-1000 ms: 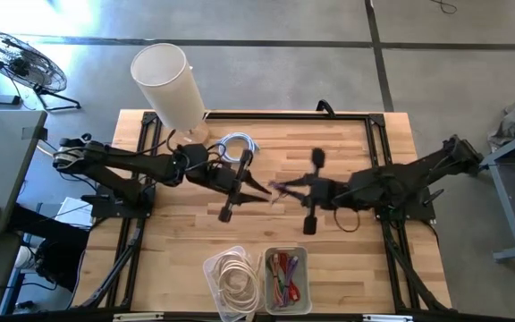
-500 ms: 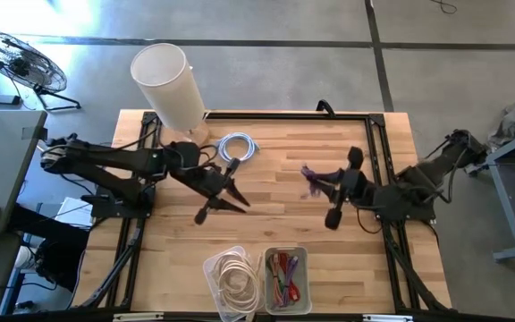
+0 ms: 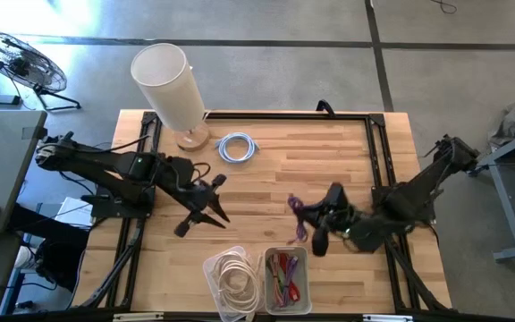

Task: Pick & Place USB Port
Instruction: Put the purple USB cable into the white bin

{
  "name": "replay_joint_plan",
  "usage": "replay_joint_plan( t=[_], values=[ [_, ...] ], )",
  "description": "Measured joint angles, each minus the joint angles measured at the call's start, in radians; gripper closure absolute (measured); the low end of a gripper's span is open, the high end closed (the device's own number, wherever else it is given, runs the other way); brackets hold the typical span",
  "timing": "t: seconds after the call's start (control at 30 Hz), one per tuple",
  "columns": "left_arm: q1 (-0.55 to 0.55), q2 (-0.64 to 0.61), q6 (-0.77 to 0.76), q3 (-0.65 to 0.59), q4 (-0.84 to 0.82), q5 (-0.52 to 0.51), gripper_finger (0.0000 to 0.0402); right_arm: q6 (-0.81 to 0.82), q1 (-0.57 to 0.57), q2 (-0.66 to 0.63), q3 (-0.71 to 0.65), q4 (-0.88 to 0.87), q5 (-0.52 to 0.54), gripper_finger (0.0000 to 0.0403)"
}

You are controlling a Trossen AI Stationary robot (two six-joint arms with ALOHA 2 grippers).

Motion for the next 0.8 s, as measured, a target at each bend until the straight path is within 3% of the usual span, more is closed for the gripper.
replay_joint_plan(
  t=[0.47,0.8],
  values=[
    [-0.1,0.0,0.016,0.0,-0.196,-0.191,0.0323,0.439,0.092,0.267,0.0,0.185,-0.132,0.0392],
    [-0.191,0.0,0.016,0.0,-0.242,-0.275,0.0323,0.646,0.13,0.346,0.0,0.211,-0.171,0.0392]
  ],
)
